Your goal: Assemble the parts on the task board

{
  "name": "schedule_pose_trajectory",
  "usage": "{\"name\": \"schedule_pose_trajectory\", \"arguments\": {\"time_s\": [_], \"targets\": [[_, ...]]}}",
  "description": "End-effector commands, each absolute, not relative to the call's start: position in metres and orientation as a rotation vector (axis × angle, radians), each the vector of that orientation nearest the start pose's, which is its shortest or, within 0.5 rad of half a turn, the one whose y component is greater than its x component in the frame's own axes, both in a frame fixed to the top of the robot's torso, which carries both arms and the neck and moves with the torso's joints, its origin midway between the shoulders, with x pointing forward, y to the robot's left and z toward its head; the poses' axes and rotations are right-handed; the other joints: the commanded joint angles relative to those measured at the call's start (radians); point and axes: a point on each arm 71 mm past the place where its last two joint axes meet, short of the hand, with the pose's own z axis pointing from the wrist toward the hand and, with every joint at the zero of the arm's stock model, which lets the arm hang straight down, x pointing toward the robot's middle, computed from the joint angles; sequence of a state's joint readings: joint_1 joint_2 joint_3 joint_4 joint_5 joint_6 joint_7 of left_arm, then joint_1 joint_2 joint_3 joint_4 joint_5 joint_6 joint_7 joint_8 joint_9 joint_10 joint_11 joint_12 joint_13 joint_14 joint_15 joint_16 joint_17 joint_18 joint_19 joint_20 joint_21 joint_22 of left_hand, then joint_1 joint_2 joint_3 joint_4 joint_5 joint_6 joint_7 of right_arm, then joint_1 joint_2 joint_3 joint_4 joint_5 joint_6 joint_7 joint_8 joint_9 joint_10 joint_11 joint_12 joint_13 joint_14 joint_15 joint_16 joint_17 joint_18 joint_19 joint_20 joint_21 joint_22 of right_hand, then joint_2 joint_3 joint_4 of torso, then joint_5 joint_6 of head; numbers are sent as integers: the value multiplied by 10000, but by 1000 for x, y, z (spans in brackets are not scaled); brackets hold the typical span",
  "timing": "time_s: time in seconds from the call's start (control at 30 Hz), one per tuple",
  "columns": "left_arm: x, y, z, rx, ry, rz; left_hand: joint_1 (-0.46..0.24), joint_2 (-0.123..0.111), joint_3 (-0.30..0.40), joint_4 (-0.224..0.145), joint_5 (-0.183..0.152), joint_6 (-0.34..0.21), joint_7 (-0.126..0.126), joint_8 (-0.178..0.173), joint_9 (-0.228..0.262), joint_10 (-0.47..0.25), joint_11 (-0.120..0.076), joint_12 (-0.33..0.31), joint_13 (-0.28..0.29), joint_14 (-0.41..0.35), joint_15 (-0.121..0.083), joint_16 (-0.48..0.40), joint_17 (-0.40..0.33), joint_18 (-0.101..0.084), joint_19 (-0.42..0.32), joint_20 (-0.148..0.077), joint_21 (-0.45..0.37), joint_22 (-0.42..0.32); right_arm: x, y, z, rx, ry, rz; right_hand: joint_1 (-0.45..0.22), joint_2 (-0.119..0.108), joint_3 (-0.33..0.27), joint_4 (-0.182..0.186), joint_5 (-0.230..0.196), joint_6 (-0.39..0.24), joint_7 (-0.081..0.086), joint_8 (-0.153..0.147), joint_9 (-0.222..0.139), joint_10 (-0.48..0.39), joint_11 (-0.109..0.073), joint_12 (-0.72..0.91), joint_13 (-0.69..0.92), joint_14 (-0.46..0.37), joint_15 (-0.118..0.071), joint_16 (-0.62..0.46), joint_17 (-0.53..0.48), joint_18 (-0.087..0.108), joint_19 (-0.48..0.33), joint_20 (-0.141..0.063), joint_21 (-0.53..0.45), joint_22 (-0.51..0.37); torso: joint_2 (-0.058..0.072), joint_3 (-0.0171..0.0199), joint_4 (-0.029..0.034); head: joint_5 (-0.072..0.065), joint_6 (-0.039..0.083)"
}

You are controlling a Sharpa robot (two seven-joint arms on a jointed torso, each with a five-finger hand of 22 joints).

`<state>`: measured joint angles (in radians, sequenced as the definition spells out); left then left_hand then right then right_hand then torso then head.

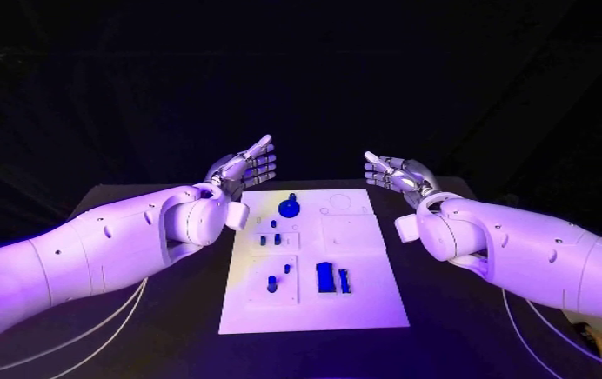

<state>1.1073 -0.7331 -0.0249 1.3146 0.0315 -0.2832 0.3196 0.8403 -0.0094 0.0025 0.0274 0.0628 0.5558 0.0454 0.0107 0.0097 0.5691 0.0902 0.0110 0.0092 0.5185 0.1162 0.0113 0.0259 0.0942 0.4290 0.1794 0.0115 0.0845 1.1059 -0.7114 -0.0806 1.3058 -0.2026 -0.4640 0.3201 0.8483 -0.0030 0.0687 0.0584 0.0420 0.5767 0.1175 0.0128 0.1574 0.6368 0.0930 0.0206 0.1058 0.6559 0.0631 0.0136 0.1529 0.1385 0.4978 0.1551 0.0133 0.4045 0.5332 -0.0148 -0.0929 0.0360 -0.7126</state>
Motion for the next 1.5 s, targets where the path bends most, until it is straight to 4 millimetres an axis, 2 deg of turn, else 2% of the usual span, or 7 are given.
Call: {"name": "schedule_pose_trajectory", "arguments": {"time_s": [0.03, 0.1, 0.13, 0.3, 0.4, 0.5, 1.5], "targets": [[502, 215, -236, -12645, 13790, -13449, -2751, 94, -25, -274, -628, -1821, -454, -107, -97, -1861, -902, -110, -92, -1698, -379, -113, -259, -942, -1408, -586, -115, -845, 492, -209, -245, 11107, 13657, 11979, -2774, 30, -687, -584, -420, -1888, -385, -128, -514, -2083, -930, -206, -347, -2149, -631, -136, -500, -476, -1630, -507, -133, -1324, 59, 77, 479, -172, 528], [495, 210, -235, -12566, 13477, -13237, -3183, 94, -25, -274, -628, -2106, -454, -107, -97, -2159, -902, -110, -92, -1965, -441, -113, -259, -942, -1629, -680, -115, -845, 484, -204, -240, 11392, 13219, 12106, -3211, 30, -687, -584, -420, -2185, -445, -128, -596, -2411, -930, -206, -1058, -2486, -631, -136, -580, -524, -1886, -586, -133, -1532, 76, 101, 631, -236, 731], [492, 208, -234, -12522, 13324, -13132, -3399, 94, -25, -274, -628, -2250, -454, -107, -97, -2304, -902, -110, -92, -2094, -1162, -113, -259, -942, -1737, -728, -115, -845, 480, -202, -237, 11510, 13038, 12150, -3426, 30, -687, -584, -420, -2333, -1175, -128, -635, -2572, -930, -206, -1058, -2653, -631, -136, -618, -525, -2013, -624, -133, -1636, 83, 111, 694, -262, 814], [475, 199, -229, -12291, 12652, -12648, -4330, 94, -25, -274, -628, -2864, -454, -107, -97, -2933, -902, -110, -92, -2667, -1162, -113, -259, -942, -2216, -922, -115, -845, 466, -194, -227, 11958, 12369, 12269, -4361, 30, -687, -584, -420, -2966, -1175, -128, -809, -3275, -930, -206, -1058, -3376, -631, -136, -787, -634, -2564, -793, -133, -2080, 108, 144, 907, -351, 1097], [468, 196, -227, -12193, 12413, -12469, -4788, 94, -25, -274, -628, -3168, -454, -107, -97, -3238, -902, -110, -92, -2952, -1162, -113, -259, -942, -2445, -1022, -115, -845, 463, -193, -225, 12066, 12212, 12286, -4833, 30, -687, -584, -420, -3286, -1175, -128, -1574, -3632, -930, -206, -1058, -3741, -631, -136, -1529, -1385, -2837, -1551, -133, -2305, 110, 148, 929, -360, 1126], [464, 193, -225, -12125, 12258, -12351, -5202, 94, -25, -274, -628, -3445, -454, -107, -97, -3524, -902, -110, -92, -3211, -1162, -113, -259, -942, -2643, -1794, -115, -845, 462, -192, -224, 12089, 12178, 12289, -5245, 30, -687, -584, -420, -3568, -1175, -128, -1574, -3938, -930, -206, -1058, -4061, -631, -136, -1529, -1385, -3064, -1551, -133, -2502, 110, 148, 929, -360, 1126], [462, 192, -224, -12089, 12178, -12289, -7442, 94, -25, -274, -628, -5558, -454, -107, -97, -5691, -902, -110, -92, -5185, -1162, -113, -259, -942, -4290, -1794, -115, -845, 462, -192, -224, 12089, 12178, 12289, -8483, 30, -687, -584, -420, -5767, -1175, -128, -1574, -6368, -930, -206, -1058, -6559, -631, -136, -1529, -1385, -4978, -1551, -133, -4045, 110, 148, 929, -360, 1126]]}}
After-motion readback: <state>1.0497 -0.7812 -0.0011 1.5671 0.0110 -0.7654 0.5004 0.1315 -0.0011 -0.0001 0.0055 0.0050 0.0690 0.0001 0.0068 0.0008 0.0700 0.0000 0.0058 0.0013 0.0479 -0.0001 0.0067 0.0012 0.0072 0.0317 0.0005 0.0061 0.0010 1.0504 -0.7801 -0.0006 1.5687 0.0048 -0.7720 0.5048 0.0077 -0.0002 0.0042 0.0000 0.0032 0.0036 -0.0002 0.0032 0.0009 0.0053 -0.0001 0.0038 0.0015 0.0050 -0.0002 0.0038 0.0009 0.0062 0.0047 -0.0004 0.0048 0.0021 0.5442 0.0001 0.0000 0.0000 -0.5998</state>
